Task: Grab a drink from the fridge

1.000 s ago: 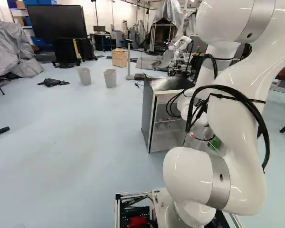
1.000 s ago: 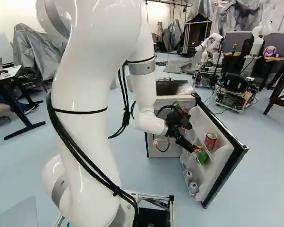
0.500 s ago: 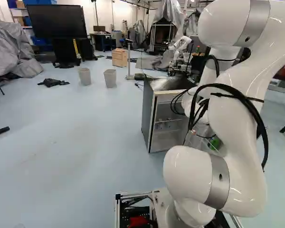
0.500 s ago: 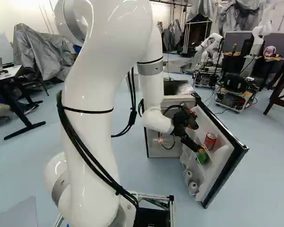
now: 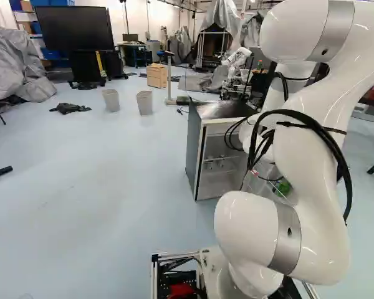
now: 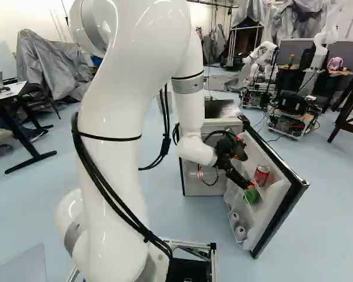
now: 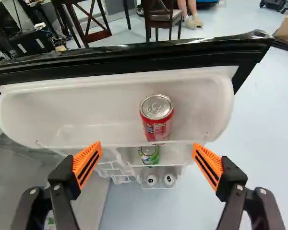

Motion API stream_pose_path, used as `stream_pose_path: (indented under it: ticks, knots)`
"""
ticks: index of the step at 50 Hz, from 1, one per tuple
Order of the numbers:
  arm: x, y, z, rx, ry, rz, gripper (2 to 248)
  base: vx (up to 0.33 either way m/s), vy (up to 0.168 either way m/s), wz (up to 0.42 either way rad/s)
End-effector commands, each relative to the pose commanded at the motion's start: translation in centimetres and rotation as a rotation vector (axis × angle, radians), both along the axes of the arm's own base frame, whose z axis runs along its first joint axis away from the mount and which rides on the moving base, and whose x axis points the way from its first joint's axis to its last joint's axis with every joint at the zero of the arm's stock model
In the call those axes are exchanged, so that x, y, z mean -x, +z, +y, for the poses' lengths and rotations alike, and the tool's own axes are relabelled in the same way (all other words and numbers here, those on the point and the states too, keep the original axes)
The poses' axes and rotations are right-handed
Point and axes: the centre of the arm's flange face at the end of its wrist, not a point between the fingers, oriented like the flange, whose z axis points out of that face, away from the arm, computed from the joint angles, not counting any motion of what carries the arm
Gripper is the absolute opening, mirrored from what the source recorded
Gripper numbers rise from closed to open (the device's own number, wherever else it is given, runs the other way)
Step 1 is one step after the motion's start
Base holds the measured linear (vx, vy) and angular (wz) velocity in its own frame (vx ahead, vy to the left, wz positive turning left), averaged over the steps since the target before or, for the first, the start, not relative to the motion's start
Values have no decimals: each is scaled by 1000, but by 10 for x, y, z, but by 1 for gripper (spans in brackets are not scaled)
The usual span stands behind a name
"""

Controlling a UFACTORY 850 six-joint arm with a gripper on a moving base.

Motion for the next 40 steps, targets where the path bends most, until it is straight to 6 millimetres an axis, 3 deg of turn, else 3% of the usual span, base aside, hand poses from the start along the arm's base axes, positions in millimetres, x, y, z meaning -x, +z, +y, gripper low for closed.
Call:
stream_pose_path:
  ticks: [40]
  knots:
    - [-2,-1,-29,11,-30,-11,247,0,0,0]
